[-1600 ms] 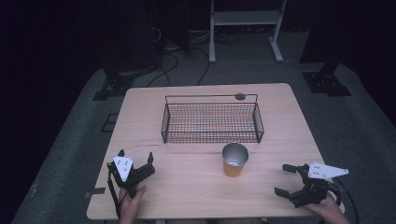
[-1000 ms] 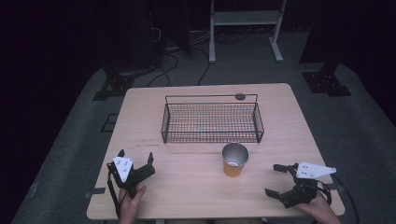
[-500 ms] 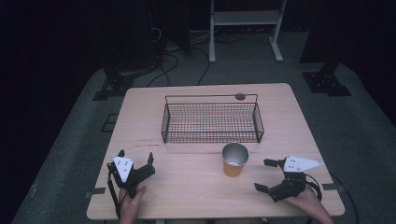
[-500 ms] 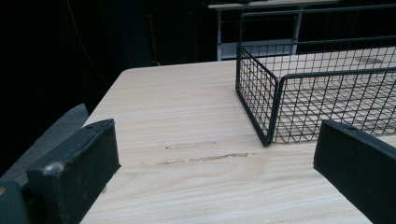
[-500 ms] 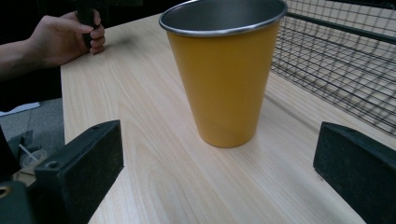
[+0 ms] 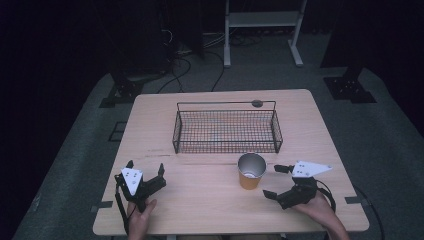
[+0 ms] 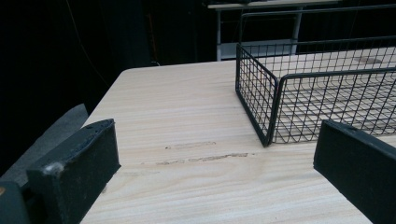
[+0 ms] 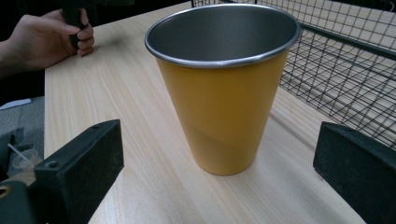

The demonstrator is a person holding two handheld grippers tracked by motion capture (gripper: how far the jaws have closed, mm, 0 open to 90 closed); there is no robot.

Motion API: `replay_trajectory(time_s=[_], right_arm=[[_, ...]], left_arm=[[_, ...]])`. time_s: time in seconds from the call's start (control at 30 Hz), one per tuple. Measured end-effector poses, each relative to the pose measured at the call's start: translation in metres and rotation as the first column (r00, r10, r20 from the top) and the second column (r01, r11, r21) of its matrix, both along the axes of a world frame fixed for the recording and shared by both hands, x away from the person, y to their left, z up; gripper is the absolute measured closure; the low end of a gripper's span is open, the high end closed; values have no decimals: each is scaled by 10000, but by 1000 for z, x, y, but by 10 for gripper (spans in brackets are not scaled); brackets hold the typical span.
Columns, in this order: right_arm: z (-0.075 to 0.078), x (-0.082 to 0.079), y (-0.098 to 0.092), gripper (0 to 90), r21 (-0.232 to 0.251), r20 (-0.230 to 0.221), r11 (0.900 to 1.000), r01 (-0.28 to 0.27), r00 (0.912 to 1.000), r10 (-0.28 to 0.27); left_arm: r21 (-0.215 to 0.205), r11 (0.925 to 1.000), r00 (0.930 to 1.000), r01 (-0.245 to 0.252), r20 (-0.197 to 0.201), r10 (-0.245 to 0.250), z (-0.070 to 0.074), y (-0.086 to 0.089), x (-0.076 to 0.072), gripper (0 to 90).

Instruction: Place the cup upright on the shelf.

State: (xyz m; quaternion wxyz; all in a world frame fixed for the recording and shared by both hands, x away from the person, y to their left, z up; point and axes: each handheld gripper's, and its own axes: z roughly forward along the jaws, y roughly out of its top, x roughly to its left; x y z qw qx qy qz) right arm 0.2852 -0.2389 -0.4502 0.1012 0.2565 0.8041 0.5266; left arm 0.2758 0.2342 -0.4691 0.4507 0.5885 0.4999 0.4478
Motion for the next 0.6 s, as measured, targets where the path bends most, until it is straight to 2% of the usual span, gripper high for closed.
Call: replay_trajectory(time_s=[0.17,0.3,0.6], right_arm=[[-2,5,6,13,-55,-66,10000,-27,10000,27],[-1,7,10,13,160,-143,9998,-156,9998,158],[8,13,21,13,-138,-59,9998,-166,9998,165]], left_arm=[[14,10000,10000,18,3,-18,0,0,0,0],[-4,10000,10000,12,-1,-12,0,0,0,0],[-12,10000,10000,22,3,-22,0,0,0,0]])
